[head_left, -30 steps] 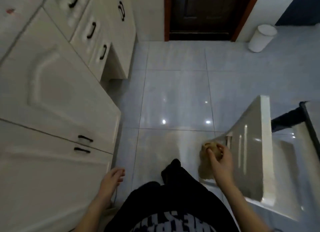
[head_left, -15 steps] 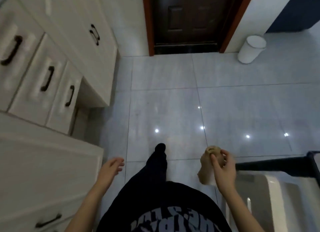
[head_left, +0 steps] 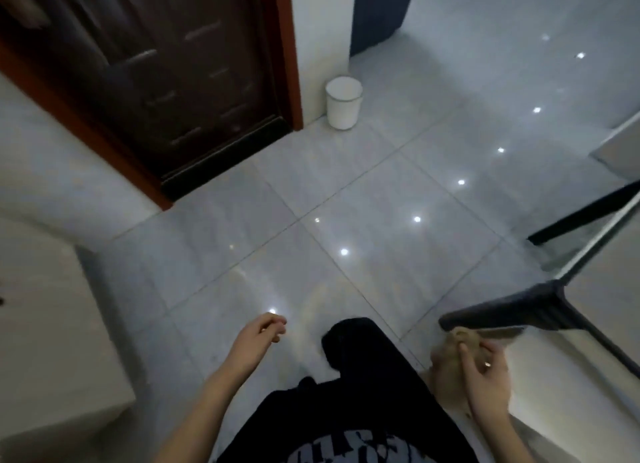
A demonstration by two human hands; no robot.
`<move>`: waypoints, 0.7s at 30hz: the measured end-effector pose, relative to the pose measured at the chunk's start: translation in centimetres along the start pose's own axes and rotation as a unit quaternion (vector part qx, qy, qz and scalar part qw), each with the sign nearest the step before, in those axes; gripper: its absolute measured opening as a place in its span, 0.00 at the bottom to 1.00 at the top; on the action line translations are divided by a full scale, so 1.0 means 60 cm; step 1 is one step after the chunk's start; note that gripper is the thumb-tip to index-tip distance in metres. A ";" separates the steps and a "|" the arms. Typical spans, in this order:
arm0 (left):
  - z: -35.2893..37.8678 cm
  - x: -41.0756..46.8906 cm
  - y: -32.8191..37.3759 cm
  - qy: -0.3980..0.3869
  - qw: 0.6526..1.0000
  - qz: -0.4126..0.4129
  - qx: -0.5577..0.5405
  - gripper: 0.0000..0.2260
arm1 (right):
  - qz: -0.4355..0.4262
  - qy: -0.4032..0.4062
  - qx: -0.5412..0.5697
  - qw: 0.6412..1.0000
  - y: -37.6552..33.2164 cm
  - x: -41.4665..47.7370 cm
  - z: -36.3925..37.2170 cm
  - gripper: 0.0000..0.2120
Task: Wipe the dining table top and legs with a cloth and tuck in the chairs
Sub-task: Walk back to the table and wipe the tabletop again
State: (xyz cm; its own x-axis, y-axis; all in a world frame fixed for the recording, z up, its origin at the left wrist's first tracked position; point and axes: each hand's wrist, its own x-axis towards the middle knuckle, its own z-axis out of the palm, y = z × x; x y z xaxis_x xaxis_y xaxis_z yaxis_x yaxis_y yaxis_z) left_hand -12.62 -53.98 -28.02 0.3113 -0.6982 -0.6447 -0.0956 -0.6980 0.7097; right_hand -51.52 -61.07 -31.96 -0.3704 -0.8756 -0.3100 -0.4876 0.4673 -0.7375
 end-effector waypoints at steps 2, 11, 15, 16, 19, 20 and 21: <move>0.003 0.066 0.044 -0.013 1.000 -0.005 0.011 0.08 | 0.022 0.009 0.011 1.000 -0.019 0.049 0.022 0.15; -0.008 0.318 0.231 0.029 0.998 -0.050 0.001 0.06 | -0.014 0.014 0.045 0.999 -0.249 0.323 0.108 0.15; -0.007 0.414 0.326 0.028 0.998 -0.050 0.025 0.07 | -0.024 0.008 0.057 0.998 -0.338 0.424 0.116 0.15; -0.003 0.438 0.350 0.018 0.998 -0.046 0.034 0.07 | -0.025 0.019 0.061 0.998 -0.351 0.446 0.120 0.15; 0.013 0.517 0.425 -0.020 0.996 -0.025 0.083 0.07 | -0.006 0.043 0.066 0.997 -0.375 0.514 0.132 0.15; 0.022 0.548 0.452 -0.031 0.995 -0.018 0.098 0.07 | 0.008 0.056 0.067 0.996 -0.379 0.536 0.136 0.14; 0.031 0.580 0.482 -0.041 0.993 -0.012 0.111 0.08 | 0.026 0.070 0.069 0.995 -0.380 0.557 0.139 0.15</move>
State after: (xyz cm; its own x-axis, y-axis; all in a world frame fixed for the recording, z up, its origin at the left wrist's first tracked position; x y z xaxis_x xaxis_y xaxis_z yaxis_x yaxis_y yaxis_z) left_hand -6.32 -98.74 -30.48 0.2386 -0.6850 -0.6883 -0.2976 -0.7263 0.6196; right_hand -46.20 -102.01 -30.49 -0.5032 -0.8209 -0.2699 -0.3561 0.4816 -0.8008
